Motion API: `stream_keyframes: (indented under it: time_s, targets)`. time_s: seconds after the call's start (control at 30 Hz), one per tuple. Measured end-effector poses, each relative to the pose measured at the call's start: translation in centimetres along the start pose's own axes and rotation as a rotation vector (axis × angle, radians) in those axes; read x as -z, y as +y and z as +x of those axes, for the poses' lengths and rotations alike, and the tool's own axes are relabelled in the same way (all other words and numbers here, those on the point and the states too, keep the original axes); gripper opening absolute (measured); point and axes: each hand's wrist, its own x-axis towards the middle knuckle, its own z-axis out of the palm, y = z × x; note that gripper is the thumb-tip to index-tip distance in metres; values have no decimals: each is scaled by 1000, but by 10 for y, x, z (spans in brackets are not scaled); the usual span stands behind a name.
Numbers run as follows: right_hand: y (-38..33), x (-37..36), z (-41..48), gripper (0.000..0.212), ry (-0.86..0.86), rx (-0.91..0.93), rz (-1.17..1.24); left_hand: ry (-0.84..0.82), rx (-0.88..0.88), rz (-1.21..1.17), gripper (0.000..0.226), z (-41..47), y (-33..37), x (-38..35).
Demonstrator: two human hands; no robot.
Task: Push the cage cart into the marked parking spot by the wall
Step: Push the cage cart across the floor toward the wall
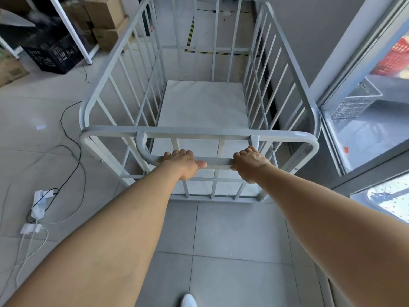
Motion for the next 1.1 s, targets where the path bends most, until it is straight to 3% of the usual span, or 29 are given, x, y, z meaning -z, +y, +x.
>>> stream_keyframes:
  time_s: [1.1]
  targets:
    - [58, 167, 386, 48, 7, -6, 91, -8, 7, 77, 74, 343, -103, 250]
